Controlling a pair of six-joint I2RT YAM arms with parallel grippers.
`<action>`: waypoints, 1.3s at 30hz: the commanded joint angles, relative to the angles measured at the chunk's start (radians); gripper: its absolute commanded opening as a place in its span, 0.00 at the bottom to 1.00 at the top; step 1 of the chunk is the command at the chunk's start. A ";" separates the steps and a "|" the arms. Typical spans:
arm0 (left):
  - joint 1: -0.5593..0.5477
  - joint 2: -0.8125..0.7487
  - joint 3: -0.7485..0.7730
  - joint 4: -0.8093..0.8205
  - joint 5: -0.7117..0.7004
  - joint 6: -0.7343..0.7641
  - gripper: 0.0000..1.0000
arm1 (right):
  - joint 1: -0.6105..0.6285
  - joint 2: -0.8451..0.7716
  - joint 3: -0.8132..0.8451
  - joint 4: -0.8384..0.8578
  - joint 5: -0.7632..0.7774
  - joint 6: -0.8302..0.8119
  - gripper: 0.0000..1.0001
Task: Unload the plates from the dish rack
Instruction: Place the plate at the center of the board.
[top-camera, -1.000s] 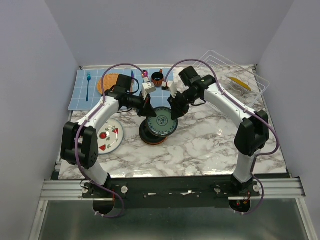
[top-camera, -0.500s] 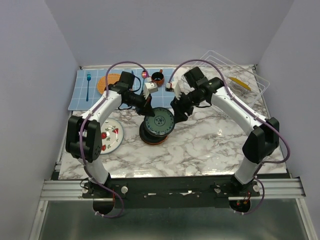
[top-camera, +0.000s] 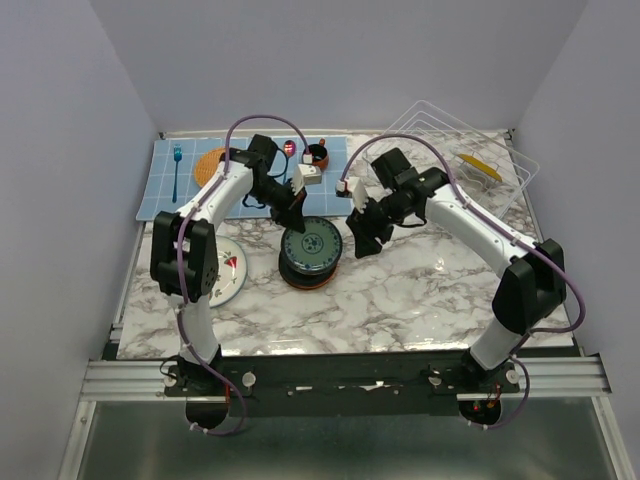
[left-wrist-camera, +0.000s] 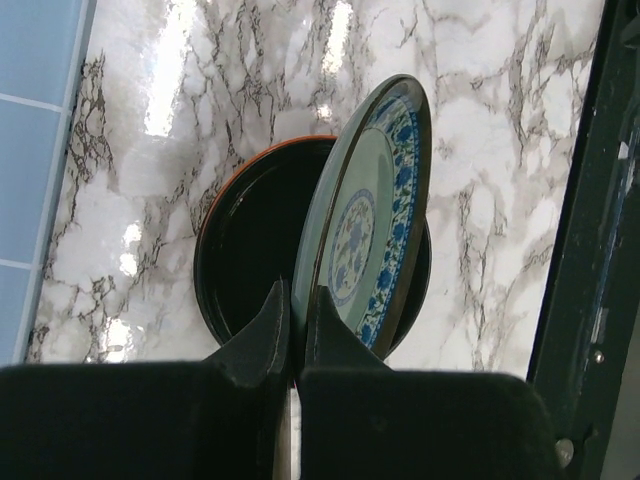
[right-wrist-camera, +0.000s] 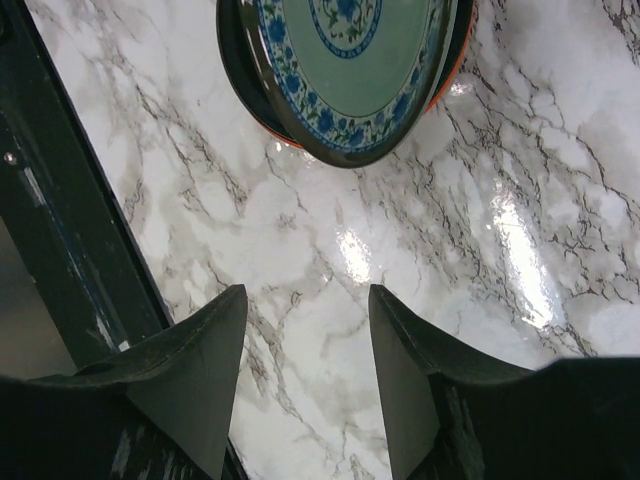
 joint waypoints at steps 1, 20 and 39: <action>0.003 0.062 0.125 -0.237 -0.027 0.142 0.00 | 0.007 -0.043 -0.042 0.042 0.026 -0.021 0.60; 0.001 0.136 0.197 -0.315 -0.067 0.194 0.00 | 0.009 -0.046 -0.087 0.073 0.029 -0.014 0.60; -0.020 0.182 0.218 -0.262 -0.026 0.162 0.00 | 0.009 -0.049 -0.107 0.078 0.049 -0.018 0.60</action>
